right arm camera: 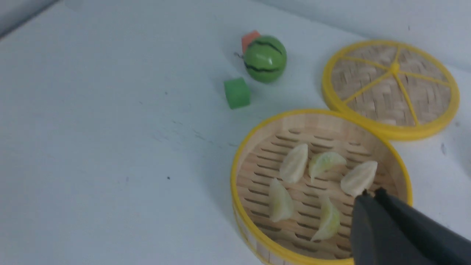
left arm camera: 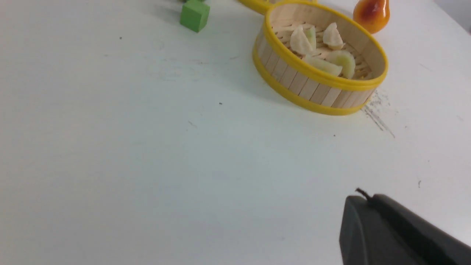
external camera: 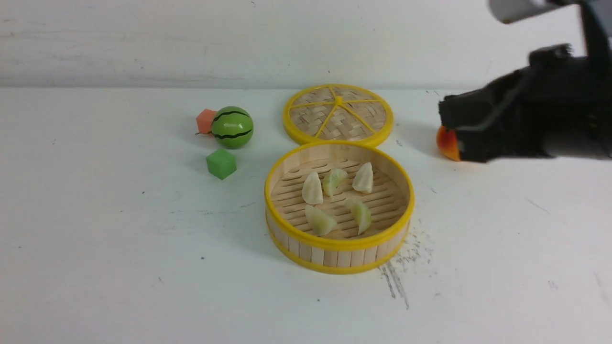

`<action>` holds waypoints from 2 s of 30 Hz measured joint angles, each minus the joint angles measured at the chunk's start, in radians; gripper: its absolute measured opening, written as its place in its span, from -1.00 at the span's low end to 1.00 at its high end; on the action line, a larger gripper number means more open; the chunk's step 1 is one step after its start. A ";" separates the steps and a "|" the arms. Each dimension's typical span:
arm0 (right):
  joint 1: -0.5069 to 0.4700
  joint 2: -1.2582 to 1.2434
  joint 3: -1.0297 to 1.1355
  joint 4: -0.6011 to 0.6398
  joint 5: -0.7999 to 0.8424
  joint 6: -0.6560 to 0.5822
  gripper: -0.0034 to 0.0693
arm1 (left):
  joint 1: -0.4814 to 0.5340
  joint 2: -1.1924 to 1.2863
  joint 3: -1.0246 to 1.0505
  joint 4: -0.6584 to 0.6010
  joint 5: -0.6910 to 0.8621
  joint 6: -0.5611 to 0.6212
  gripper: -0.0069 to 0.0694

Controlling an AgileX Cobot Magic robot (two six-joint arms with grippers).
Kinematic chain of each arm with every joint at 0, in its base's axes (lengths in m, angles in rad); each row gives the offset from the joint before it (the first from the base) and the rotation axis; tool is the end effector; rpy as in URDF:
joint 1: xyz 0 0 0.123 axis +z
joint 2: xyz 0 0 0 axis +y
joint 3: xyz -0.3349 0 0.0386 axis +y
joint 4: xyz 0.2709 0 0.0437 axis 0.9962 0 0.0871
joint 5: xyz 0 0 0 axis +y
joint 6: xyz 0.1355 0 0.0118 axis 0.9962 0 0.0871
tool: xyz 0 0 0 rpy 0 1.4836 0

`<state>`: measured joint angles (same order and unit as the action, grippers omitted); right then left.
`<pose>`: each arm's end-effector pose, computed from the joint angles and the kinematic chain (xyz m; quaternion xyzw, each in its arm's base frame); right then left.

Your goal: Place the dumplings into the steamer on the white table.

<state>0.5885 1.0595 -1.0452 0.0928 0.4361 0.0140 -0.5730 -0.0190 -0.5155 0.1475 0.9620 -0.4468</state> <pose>0.2203 0.1534 0.4257 -0.2104 0.7953 0.2065 0.5298 0.0112 0.0123 0.2864 0.0509 0.8128 -0.2166 0.5383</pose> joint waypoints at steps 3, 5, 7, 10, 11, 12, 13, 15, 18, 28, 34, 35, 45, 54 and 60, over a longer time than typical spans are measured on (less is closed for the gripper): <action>0.018 -0.124 0.096 0.000 -0.062 0.000 -0.96 | 0.000 0.000 0.007 0.023 -0.047 0.000 -0.86; 0.021 -0.177 0.144 0.000 -0.085 0.000 -0.96 | 0.000 0.000 0.007 0.036 -0.061 0.001 -0.86; 0.021 -0.231 0.182 0.000 -0.094 0.000 -0.96 | 0.000 0.000 0.007 0.045 -0.069 0.001 -0.86; 0.021 -0.279 0.220 0.000 -0.105 0.000 -0.96 | 0.000 0.000 0.007 0.050 -0.069 0.002 -0.86; 0.021 -0.298 0.230 0.000 -0.109 0.000 -0.96 | 0.000 0.000 0.007 0.050 -0.070 0.002 -0.86; 0.021 -0.311 0.234 0.000 -0.110 0.000 -0.96 | 0.000 0.000 0.007 0.050 -0.070 0.003 -0.86; 0.021 -0.316 0.234 0.000 -0.110 0.000 -0.96 | 0.000 0.000 0.008 0.051 -0.070 0.003 -0.86; 0.021 -0.323 0.234 0.000 -0.113 0.000 -0.95 | 0.000 0.000 0.008 0.051 -0.070 0.003 -0.86; 0.021 -0.323 0.235 0.000 -0.113 0.000 -0.95 | 0.000 0.000 0.008 0.051 -0.070 0.003 -0.86; 0.021 -0.321 0.235 0.000 -0.113 0.000 -0.94 | 0.000 0.000 0.008 0.051 -0.070 0.003 -0.86; 0.021 -0.321 0.236 -0.010 -0.104 0.000 -0.93 | 0.000 0.000 0.008 0.051 -0.070 0.003 -0.86; 0.021 -0.321 0.240 -0.022 -0.101 0.000 -0.93 | 0.000 0.000 0.008 0.051 -0.070 0.003 -0.86; -0.139 -0.547 0.584 -0.121 -0.240 0.000 -0.97 | 0.000 0.000 0.008 0.052 -0.070 0.003 -0.86; -0.496 -0.965 0.995 -0.117 -0.275 0.000 -0.97 | 0.000 0.000 0.008 0.053 -0.070 0.003 -0.86; -0.618 -1.070 1.071 -0.117 -0.153 0.000 -0.97 | 0.000 0.000 0.008 0.053 -0.071 0.003 -0.86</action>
<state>-0.0299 -0.0106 0.0262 -0.0238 0.2830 0.0139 -0.5730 -0.0190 -0.5079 0.2007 0.8906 -0.4441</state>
